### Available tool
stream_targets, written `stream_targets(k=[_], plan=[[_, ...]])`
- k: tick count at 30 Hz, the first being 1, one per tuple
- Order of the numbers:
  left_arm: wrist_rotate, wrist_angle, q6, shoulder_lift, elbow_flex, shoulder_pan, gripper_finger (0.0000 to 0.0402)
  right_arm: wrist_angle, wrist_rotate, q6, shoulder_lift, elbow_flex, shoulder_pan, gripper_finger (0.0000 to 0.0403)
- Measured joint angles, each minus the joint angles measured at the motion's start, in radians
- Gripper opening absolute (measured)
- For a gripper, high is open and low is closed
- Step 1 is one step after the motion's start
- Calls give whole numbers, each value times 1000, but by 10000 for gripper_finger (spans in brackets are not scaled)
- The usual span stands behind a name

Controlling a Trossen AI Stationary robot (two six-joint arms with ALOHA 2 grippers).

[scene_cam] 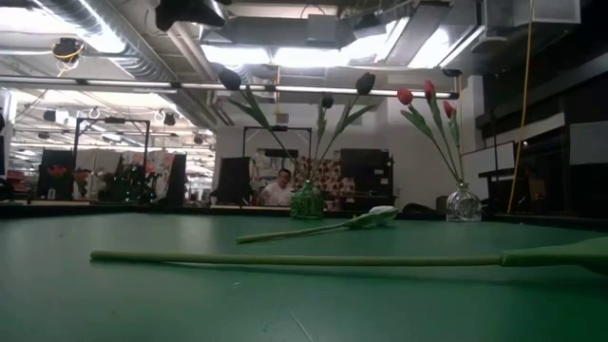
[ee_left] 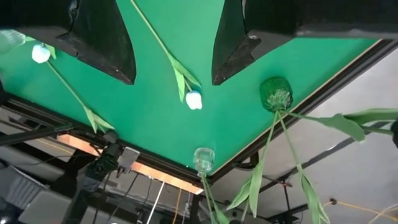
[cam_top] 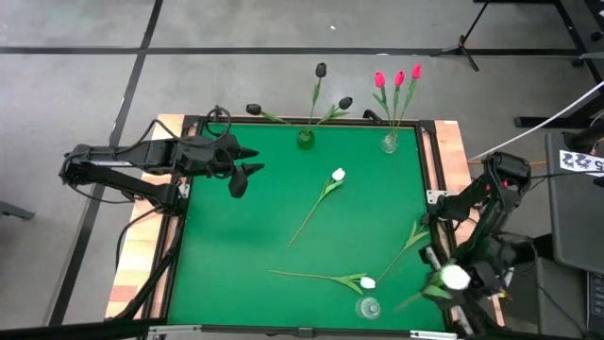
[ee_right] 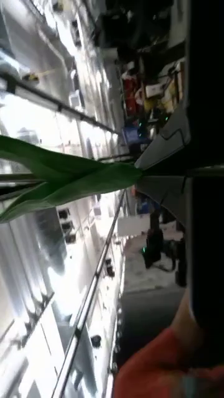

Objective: Sort flowers into vase by color
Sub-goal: Put the white tulip into the bottom transparent vase

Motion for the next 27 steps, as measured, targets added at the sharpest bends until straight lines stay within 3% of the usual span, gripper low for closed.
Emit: stream_targets(k=[9,27], plan=[[-3,0,-27,56,0,-8,205,2,115,136,102,0,-78,1],[-36,0,-31,67,0,-60,205,1,108,170,214,0,-125,1]])
